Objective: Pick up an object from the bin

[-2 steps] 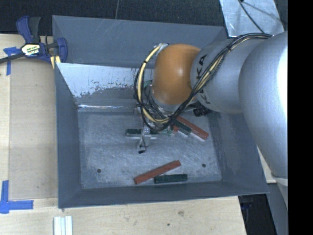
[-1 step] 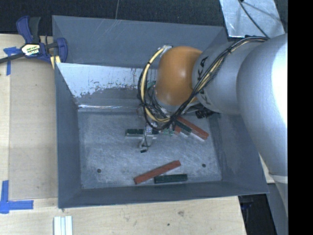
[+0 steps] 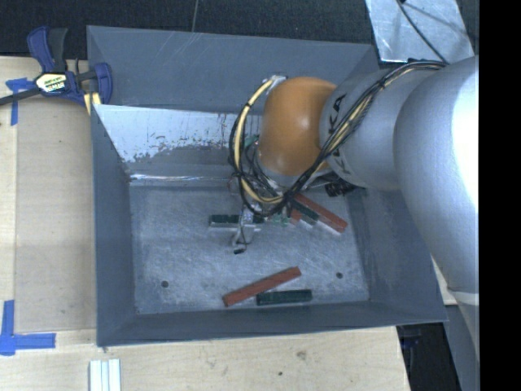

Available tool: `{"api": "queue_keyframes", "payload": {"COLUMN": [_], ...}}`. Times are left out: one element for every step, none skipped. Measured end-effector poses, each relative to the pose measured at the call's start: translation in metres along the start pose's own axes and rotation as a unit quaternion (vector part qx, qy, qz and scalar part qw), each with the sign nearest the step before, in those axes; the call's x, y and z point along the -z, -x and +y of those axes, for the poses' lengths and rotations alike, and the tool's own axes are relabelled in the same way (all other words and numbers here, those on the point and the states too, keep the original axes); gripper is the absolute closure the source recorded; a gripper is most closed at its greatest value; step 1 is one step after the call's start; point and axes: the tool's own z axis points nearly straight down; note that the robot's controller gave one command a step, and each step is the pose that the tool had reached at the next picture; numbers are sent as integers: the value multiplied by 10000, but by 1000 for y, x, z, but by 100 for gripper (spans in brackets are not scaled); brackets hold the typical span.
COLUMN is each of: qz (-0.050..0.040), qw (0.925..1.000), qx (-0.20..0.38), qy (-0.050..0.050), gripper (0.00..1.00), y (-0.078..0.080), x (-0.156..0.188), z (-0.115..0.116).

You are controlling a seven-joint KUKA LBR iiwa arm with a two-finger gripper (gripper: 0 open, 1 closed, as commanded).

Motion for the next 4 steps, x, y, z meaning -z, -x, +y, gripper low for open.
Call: {"api": "queue_keyframes", "payload": {"qz": [0, -22, -22, -28], "qw": [10000, 10000, 10000, 10000], "qx": [-18, -12, -11, -20], "qy": [0, 6, 6, 1], "gripper": [0, 100, 100, 100], "y": [1, 2, 2, 5], "x": [0, 2, 2, 44], "z": [0, 0, 0, 0]}}
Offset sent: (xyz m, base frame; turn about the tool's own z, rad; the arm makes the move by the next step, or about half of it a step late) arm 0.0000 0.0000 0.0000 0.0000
